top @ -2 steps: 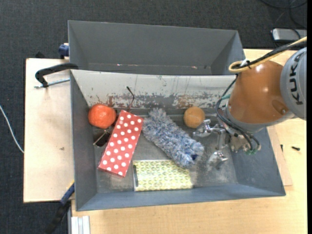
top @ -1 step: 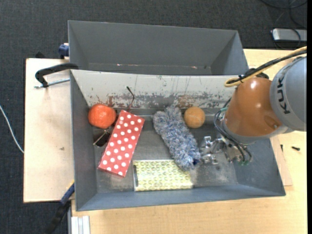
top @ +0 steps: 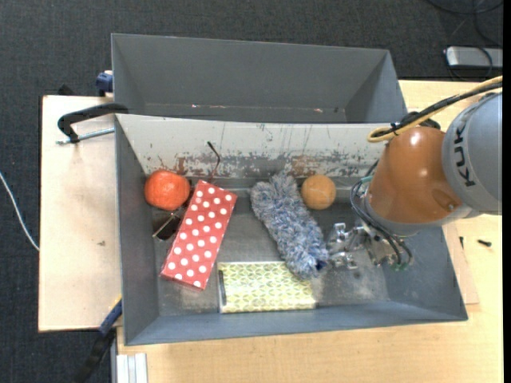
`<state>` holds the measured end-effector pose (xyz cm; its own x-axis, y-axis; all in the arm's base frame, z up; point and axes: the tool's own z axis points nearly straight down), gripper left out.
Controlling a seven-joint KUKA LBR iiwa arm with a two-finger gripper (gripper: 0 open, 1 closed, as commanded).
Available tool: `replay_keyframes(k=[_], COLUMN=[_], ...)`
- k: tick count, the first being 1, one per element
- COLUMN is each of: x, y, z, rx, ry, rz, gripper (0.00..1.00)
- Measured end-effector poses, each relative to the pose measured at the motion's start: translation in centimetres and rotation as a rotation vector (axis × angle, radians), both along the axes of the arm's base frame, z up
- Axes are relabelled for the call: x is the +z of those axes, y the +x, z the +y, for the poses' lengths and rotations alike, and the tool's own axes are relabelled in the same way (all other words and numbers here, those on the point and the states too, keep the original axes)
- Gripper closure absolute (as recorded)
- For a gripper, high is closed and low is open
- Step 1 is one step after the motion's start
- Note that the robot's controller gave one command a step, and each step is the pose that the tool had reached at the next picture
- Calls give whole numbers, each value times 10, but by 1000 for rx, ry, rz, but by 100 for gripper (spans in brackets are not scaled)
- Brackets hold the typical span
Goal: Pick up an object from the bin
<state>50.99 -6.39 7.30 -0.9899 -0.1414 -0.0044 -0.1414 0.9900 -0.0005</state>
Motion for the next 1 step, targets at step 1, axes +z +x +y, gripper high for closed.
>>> replay_keyframes(k=[1], x=[25], y=[-6], z=[1], rx=[2], ry=[1], rz=[1], gripper=[100])
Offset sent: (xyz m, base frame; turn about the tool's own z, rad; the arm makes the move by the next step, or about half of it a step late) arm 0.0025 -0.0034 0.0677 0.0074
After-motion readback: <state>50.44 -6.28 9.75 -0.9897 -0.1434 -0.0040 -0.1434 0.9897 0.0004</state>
